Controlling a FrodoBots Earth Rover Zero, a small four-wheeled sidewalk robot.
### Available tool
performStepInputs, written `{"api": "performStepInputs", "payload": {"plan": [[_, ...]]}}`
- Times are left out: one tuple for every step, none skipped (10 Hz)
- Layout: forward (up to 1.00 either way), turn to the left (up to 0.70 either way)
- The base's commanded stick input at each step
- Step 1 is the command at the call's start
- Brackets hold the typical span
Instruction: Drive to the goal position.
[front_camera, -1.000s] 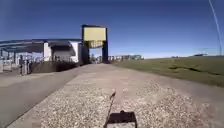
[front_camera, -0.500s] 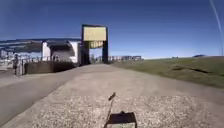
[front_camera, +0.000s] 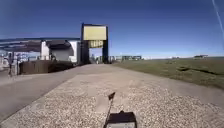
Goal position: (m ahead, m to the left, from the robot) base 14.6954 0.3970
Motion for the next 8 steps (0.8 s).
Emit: {"api": "performStepInputs", "payload": {"plan": [[1.0, 0.0], [1.0, 0.0], [1.0, 0.0], [1.0, 0.0], [1.0, 0.0], [1.0, 0.0], [1.0, 0.0], [1.0, 0.0]]}}
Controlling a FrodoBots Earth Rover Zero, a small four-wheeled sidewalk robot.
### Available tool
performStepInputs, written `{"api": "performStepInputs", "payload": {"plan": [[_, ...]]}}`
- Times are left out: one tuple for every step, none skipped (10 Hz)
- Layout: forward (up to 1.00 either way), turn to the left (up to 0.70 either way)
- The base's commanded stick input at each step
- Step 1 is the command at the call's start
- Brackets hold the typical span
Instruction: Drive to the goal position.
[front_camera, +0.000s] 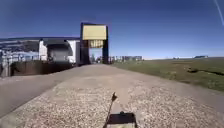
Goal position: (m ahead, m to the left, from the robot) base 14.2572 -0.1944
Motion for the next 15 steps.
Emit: {"api": "performStepInputs", "payload": {"plan": [[1.0, 0.0], [1.0, 0.0], [1.0, 0.0], [1.0, 0.04], [1.0, 0.23], [1.0, 0.0], [1.0, 0.0], [1.0, 0.0], [1.0, 0.02], [1.0, 0.04], [1.0, 0.03], [1.0, 0.01], [1.0, 0.0], [1.0, 0.0], [1.0, 0.0]]}}
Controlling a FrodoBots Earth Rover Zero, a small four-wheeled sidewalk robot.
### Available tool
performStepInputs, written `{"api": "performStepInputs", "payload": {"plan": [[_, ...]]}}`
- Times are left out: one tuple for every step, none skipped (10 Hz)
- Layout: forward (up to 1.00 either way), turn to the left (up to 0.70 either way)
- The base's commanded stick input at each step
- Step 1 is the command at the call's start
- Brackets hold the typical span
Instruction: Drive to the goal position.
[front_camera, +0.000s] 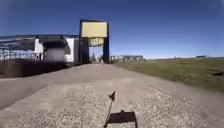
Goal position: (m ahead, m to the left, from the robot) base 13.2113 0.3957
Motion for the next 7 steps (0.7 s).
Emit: {"api": "performStepInputs", "payload": {"plan": [[1.0, 0.0], [1.0, 0.32], [1.0, 0.21], [1.0, 0.13], [1.0, 0.09], [1.0, 0.04], [1.0, 0.0]]}}
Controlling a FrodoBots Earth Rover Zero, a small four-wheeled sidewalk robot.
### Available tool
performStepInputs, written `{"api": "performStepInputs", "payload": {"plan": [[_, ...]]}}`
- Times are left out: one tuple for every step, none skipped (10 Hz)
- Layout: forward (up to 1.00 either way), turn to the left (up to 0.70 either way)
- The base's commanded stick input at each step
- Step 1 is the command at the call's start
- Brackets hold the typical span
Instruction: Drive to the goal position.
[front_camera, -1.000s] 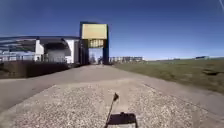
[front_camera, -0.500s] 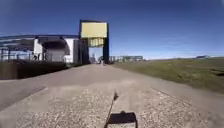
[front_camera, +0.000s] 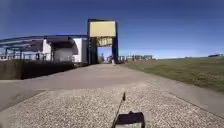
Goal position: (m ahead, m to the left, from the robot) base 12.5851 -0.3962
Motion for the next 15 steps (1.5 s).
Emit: {"api": "performStepInputs", "payload": {"plan": [[1.0, 0.0], [1.0, 0.0], [1.0, 0.0], [1.0, 0.0], [1.0, 0.03], [1.0, 0.1], [1.0, 0.19], [1.0, 0.32], [1.0, 0.33], [1.0, 0.13], [1.0, 0.0], [1.0, 0.0], [1.0, 0.0], [1.0, 0.0], [1.0, 0.0]]}}
